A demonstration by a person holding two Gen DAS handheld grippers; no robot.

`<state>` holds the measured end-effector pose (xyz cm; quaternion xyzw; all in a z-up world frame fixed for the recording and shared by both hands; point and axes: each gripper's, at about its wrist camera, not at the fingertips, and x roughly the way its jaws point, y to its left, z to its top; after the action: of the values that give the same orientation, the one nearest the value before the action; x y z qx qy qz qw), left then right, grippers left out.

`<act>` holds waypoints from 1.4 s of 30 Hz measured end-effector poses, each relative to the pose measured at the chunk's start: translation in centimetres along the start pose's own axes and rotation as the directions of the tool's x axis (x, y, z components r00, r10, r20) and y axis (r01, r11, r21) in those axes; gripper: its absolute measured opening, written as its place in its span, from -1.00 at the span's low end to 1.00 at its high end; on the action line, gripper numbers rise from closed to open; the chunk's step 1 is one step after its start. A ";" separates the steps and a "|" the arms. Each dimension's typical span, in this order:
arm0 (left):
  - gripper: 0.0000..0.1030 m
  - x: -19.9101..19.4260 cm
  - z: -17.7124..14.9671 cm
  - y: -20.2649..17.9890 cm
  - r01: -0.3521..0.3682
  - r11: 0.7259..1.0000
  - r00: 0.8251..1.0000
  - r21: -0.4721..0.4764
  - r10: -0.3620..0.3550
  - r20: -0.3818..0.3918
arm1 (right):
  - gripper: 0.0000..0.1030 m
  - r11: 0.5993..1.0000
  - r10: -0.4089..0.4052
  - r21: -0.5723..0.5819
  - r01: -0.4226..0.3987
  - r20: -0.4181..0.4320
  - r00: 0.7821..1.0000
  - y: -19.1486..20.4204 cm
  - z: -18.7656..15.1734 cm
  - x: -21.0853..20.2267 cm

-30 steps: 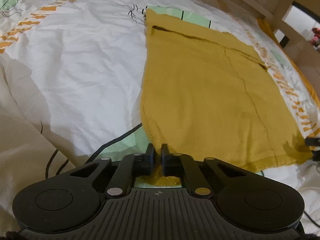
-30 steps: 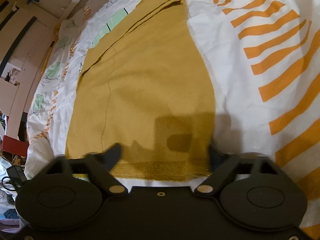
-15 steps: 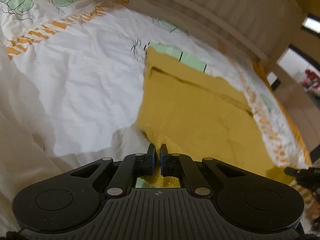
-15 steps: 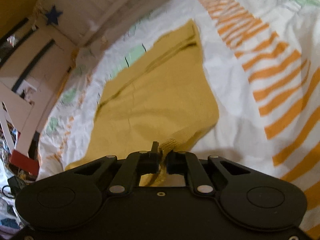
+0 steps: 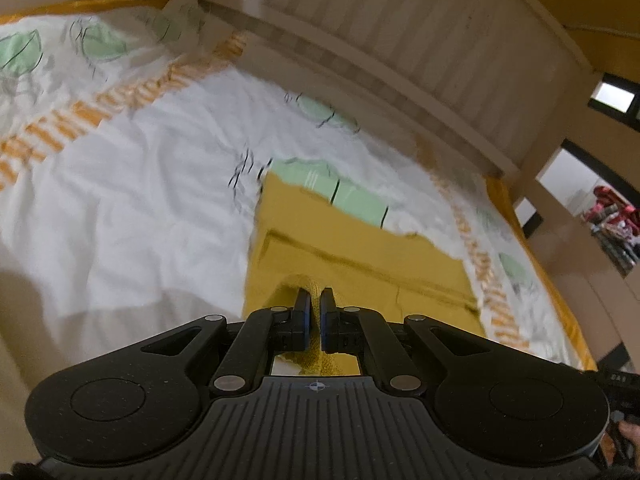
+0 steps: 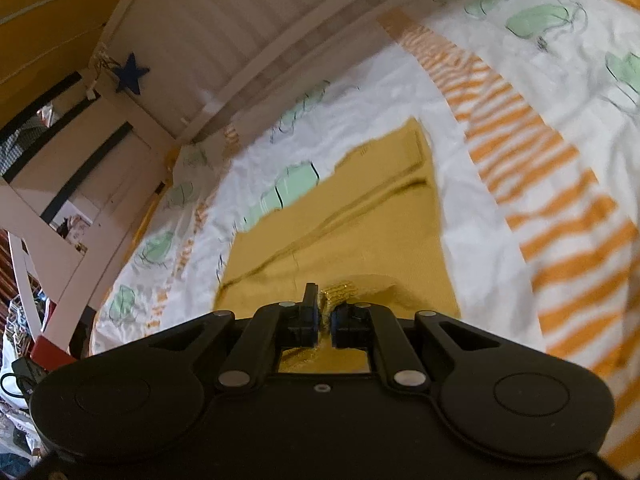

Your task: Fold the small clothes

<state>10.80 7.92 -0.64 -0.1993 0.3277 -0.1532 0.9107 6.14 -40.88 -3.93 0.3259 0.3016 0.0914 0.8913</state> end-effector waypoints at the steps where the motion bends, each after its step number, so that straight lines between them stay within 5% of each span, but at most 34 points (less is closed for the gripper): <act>1: -0.92 0.3 0.5 -0.1 0.003 1.000 1.000 -0.003 -0.003 0.007 | -0.76 1.000 0.001 -0.001 -0.001 0.008 1.000 0.1 0.4 0.2; 23: -0.92 12.0 9.5 -0.3 -0.067 0.997 0.997 -0.023 0.068 0.041 | -0.76 0.999 -0.042 -0.021 0.044 0.079 0.996 -1.4 10.8 11.5; 32: -0.92 18.7 10.4 1.4 -0.132 0.991 0.991 -0.027 0.132 -0.017 | -0.76 0.995 -0.100 -0.014 0.101 0.058 0.993 -3.7 12.3 17.5; 42: -0.87 22.6 11.2 2.0 -0.117 0.992 0.993 -0.042 0.117 -0.014 | -0.75 0.989 -0.147 0.022 0.146 0.051 0.988 -6.4 12.6 21.1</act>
<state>35.18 3.34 -5.78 -0.1983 0.3474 -0.0937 0.9117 30.32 -44.83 -10.42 0.3131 0.3023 0.0143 0.9002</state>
